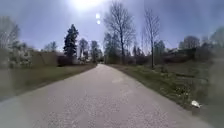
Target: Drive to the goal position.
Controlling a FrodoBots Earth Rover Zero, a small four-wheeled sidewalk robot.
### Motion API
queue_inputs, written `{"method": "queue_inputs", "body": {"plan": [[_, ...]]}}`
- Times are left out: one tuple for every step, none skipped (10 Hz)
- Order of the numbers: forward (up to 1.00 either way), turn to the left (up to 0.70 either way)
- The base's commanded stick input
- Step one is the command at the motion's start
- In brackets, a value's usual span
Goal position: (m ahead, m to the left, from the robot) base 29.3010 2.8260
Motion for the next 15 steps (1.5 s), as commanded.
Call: {"method": "queue_inputs", "body": {"plan": [[0.70,0.14],[0.70,0.14],[0.57,0.07],[0.45,0.00],[0.45,0.00],[0.45,0.00],[0.45,0.00],[0.45,0.00],[0.45,0.00],[0.45,0.00],[0.45,0.00],[0.20,0.00],[0.00,0.00],[0.00,0.00],[0.00,0.00]]}}
